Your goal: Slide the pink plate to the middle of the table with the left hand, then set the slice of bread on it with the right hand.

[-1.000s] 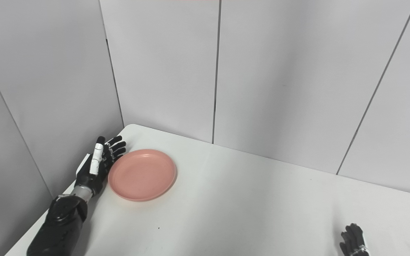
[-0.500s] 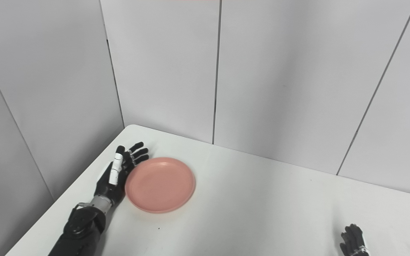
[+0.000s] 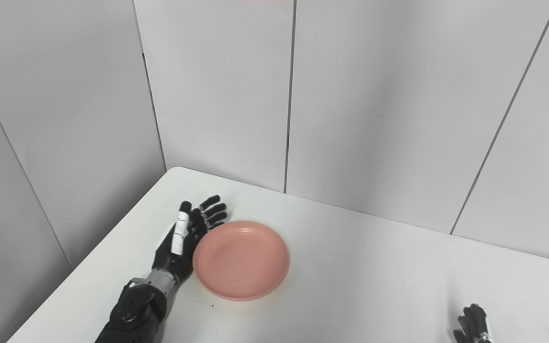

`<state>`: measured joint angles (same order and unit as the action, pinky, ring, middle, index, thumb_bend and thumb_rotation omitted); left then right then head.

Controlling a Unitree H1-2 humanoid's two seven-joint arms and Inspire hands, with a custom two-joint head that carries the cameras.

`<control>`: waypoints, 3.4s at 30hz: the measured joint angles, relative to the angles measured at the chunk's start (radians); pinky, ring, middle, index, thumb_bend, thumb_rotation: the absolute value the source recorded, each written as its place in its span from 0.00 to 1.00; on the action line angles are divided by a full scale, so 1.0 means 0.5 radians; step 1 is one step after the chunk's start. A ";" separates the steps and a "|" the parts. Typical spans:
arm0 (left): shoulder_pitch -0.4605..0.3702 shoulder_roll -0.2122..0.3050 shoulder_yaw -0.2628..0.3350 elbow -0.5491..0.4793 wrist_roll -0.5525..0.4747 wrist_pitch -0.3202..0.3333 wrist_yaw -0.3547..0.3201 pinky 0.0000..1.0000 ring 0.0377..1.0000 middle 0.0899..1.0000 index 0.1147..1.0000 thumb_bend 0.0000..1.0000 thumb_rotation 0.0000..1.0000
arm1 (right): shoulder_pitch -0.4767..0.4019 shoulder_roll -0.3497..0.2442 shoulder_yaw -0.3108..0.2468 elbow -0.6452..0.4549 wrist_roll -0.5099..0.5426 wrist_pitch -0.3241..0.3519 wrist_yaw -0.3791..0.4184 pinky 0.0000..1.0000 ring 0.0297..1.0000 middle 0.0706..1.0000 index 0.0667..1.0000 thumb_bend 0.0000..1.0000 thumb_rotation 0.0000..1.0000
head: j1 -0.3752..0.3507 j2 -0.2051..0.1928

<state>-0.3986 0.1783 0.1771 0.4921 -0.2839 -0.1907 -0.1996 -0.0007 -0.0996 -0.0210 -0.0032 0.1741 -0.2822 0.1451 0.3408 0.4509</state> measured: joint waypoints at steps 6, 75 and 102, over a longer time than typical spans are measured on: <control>0.037 -0.066 -0.070 -0.085 0.053 0.028 0.021 0.86 0.86 0.82 0.78 0.90 1.00 | 0.000 0.024 0.012 -0.073 -0.082 0.006 -0.013 1.00 1.00 0.99 0.99 0.72 1.00 | -0.151 0.055; 0.319 -0.541 -0.518 -0.472 0.339 0.138 0.091 1.00 0.97 0.95 0.93 0.84 1.00 | -0.256 -1.432 -0.275 -0.435 -0.527 0.835 0.340 0.86 0.93 0.92 0.87 0.87 0.37 | -1.126 0.350; 0.339 -0.484 -0.442 -0.554 0.165 0.234 -0.015 0.99 0.98 0.97 0.95 0.77 1.00 | -0.651 -1.872 0.375 0.073 -1.559 0.676 0.802 1.00 1.00 0.99 1.00 1.00 0.34 | -1.608 0.289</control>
<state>-0.2290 -0.0639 -0.0438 0.2152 -0.2013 -0.0737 -0.2073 -0.3264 -1.0355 0.1663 0.0335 -0.6052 0.0557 0.5460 -0.4632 0.5952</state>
